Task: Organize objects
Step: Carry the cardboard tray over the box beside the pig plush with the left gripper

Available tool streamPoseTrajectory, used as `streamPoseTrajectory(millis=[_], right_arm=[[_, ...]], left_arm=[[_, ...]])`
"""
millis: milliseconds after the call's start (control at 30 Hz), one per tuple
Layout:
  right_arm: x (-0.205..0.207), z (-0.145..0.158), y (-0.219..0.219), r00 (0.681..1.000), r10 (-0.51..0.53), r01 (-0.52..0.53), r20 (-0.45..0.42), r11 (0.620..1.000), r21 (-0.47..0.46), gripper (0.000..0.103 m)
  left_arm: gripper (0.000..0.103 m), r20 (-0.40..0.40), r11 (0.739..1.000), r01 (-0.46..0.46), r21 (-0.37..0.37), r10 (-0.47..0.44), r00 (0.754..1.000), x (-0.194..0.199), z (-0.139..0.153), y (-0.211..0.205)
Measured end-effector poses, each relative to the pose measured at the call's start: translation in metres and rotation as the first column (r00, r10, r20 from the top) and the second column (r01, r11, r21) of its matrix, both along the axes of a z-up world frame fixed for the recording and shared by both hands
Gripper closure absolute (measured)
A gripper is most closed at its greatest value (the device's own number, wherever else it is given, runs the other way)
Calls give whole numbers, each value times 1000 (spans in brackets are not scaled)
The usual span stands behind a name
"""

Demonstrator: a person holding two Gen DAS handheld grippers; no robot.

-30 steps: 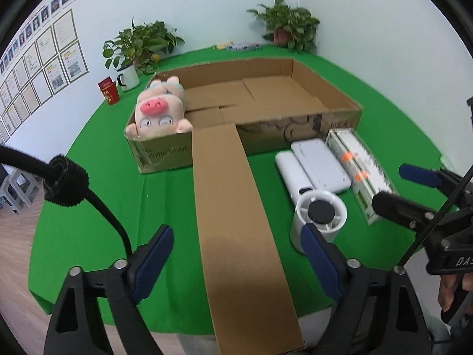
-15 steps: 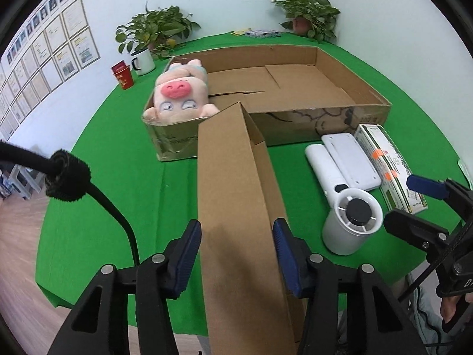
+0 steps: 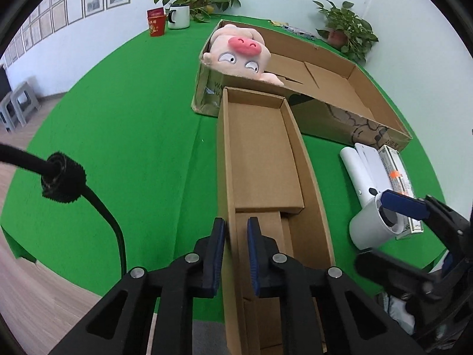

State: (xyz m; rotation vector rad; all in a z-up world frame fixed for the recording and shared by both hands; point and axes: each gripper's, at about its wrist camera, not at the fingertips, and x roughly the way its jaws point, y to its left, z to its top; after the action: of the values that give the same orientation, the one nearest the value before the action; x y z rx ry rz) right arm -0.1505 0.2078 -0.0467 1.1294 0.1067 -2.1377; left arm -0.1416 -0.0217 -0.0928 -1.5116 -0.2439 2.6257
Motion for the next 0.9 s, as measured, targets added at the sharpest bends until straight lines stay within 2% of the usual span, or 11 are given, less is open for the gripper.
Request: streamPoseTrajectory(millis=[100,233,333,400,467,500,567,633,900], right_arm=[[2,-6,-12,1000,7,-6,-16,997,78,6],[2,-9,-14,1000,-19,20,-11,994,111,11],[1,-9,-10,999,-38,41,-21,990,137,26],[0,-9,-5,999,-41,45,-31,987,151,46],[-1,-9,0,998,-49,54,-36,987,150,52],[-1,-9,4,998,-54,59,-38,987,151,61],[-2,-11,7,998,-58,61,-26,985,160,69],[-4,-13,9,999,-53,53,-6,987,154,83],[-3,-16,0,999,-49,48,-2,988,144,82]], left_arm=[[90,5,1000,-13,13,13,1000,5,-3,1],[90,14,999,-11,37,10,1000,6,-7,9],[92,28,997,7,77,-9,1000,6,-8,18],[91,49,994,24,110,-29,998,7,-8,27],[90,67,986,63,156,-74,995,9,-12,40],[90,70,984,74,162,-86,994,10,-13,46],[90,62,987,71,144,-81,995,11,-12,51],[90,60,986,57,155,-67,996,10,-11,50],[90,49,995,32,96,-36,998,11,-9,49]])
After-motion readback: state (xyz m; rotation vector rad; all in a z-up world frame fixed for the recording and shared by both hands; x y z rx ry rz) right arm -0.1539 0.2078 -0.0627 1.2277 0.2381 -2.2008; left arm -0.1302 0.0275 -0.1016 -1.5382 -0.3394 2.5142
